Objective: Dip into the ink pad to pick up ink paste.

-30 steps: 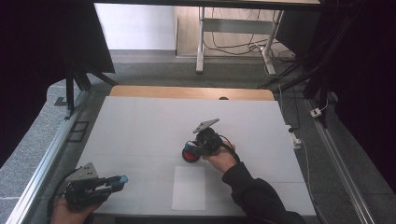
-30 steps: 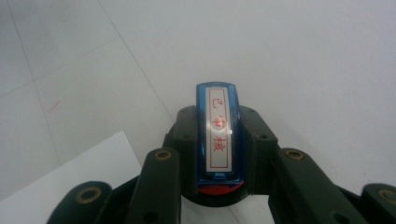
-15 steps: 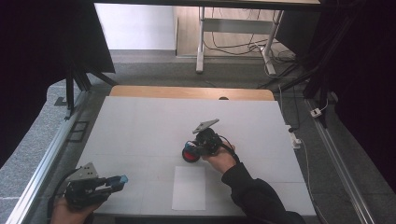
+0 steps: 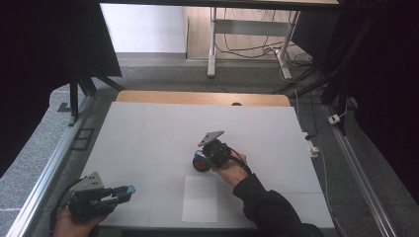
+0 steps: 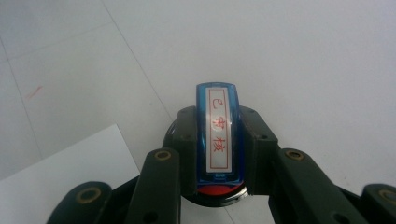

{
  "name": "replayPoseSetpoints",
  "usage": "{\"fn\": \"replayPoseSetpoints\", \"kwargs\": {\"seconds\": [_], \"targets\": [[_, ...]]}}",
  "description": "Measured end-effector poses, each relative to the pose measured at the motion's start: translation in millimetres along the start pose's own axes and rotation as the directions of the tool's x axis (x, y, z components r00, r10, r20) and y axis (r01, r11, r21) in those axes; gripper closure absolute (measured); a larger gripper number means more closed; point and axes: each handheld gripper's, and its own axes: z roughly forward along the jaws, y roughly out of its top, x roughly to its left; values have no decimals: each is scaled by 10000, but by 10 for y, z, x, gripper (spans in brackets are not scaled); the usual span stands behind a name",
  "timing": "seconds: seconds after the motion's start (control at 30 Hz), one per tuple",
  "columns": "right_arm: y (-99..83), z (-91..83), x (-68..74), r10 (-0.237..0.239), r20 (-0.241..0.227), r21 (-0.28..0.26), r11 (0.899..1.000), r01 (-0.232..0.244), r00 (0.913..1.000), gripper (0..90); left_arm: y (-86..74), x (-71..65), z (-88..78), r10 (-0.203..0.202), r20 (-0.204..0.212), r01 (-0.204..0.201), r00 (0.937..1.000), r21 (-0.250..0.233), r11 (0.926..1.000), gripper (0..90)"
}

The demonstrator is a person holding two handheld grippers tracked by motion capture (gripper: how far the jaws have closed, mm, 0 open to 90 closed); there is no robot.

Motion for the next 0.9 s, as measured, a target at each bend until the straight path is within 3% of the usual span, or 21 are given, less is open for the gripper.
{"fn": "replayPoseSetpoints", "kwargs": {"seconds": [0.3,0.9], "targets": [[27,-178,-108,1081,-673,-1027,9881,-1146,9919,710,0,-1,0,-9,-22,9,10000,6,10000,680],[-20,3,-32,381,-486,-222,9990,-392,9981,711,0,-3,0,9,-8,-9,10000,8,10000,680]]}}
